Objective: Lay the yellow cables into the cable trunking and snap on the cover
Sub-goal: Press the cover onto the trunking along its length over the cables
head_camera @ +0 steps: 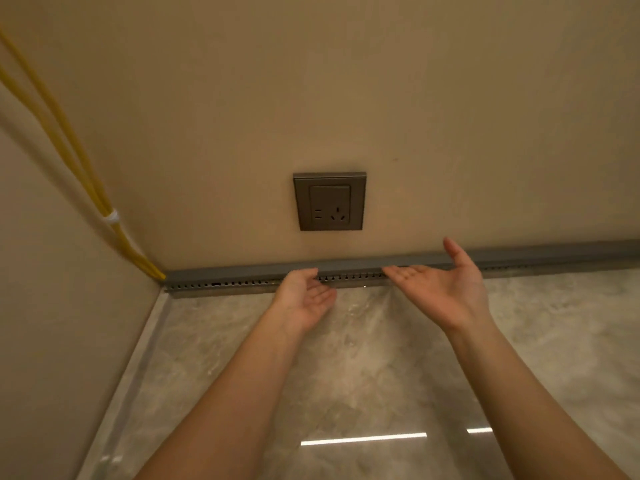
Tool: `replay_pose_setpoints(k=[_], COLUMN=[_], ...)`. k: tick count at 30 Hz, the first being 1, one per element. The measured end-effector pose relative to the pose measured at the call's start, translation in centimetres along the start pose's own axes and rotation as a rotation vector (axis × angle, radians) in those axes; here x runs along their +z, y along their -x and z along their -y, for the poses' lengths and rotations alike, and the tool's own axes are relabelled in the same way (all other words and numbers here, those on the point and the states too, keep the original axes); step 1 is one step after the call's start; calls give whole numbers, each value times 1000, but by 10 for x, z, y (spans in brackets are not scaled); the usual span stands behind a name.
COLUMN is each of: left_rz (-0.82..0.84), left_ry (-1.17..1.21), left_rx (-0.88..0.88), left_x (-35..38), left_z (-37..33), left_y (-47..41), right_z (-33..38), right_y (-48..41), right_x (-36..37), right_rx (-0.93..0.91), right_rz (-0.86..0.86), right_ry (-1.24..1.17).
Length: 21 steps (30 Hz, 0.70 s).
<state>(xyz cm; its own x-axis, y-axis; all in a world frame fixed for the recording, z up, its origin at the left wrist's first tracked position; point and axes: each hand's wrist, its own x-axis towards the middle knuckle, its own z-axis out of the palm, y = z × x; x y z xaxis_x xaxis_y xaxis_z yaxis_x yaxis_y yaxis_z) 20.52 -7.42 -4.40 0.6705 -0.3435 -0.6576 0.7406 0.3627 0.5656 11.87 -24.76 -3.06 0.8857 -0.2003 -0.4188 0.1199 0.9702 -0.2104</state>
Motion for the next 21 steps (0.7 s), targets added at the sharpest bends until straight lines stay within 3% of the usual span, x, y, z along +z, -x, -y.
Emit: replay_pose_setpoints(k=[21], left_rz=[90], left_ry=[-206], left_rx=[62], left_x=[11], left_z=[33], left_y=[30], right_z=[3], right_y=[-11], right_x=[-6], right_rx=[69], right_rz=[75], right_ry=[113])
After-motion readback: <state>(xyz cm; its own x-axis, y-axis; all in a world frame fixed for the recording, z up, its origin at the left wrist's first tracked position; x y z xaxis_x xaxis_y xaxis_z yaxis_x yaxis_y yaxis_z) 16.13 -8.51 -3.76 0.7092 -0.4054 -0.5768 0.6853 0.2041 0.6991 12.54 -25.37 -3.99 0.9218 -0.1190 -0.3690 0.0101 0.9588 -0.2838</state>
